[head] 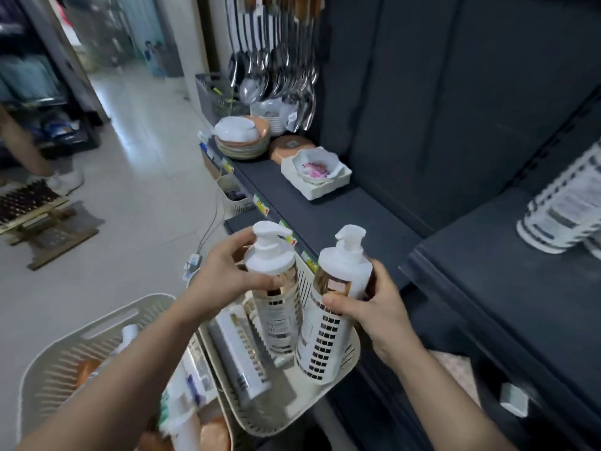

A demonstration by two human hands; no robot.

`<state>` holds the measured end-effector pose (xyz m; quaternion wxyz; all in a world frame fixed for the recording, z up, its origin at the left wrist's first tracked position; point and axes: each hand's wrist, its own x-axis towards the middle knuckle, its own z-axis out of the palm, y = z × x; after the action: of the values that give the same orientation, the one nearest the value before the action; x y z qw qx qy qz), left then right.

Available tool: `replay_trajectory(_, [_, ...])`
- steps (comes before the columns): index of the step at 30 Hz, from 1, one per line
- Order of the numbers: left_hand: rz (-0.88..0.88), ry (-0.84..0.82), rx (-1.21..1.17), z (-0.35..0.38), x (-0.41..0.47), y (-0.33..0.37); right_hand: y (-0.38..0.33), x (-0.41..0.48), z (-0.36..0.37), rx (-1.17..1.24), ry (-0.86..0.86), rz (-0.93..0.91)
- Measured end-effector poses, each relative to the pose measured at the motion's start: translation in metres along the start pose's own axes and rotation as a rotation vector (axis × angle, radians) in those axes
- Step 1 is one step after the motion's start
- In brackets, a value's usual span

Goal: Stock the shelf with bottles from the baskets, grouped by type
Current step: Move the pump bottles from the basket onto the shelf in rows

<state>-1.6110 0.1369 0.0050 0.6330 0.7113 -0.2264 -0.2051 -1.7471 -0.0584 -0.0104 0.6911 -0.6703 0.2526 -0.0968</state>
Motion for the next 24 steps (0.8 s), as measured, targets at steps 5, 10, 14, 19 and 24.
replay_trajectory(5, [0.118, -0.110, -0.136, 0.002, -0.007, 0.053, -0.045, -0.049, -0.016, 0.053, 0.072, -0.115])
replay_trajectory(10, [0.207, -0.202, -0.253, 0.026, -0.015, 0.106, -0.085, -0.100, -0.041, 0.053, 0.187, -0.224])
replay_trajectory(14, [0.295, -0.287, -0.328, 0.061, -0.018, 0.147, -0.113, -0.137, -0.073, 0.025, 0.268, -0.295])
replay_trajectory(19, [0.389, -0.502, -0.288, 0.118, -0.016, 0.188, -0.135, -0.173, -0.121, 0.005, 0.418, -0.372])
replay_trajectory(24, [0.427, -0.599, -0.265, 0.182, -0.009, 0.206, -0.146, -0.198, -0.178, -0.025, 0.534, -0.428])
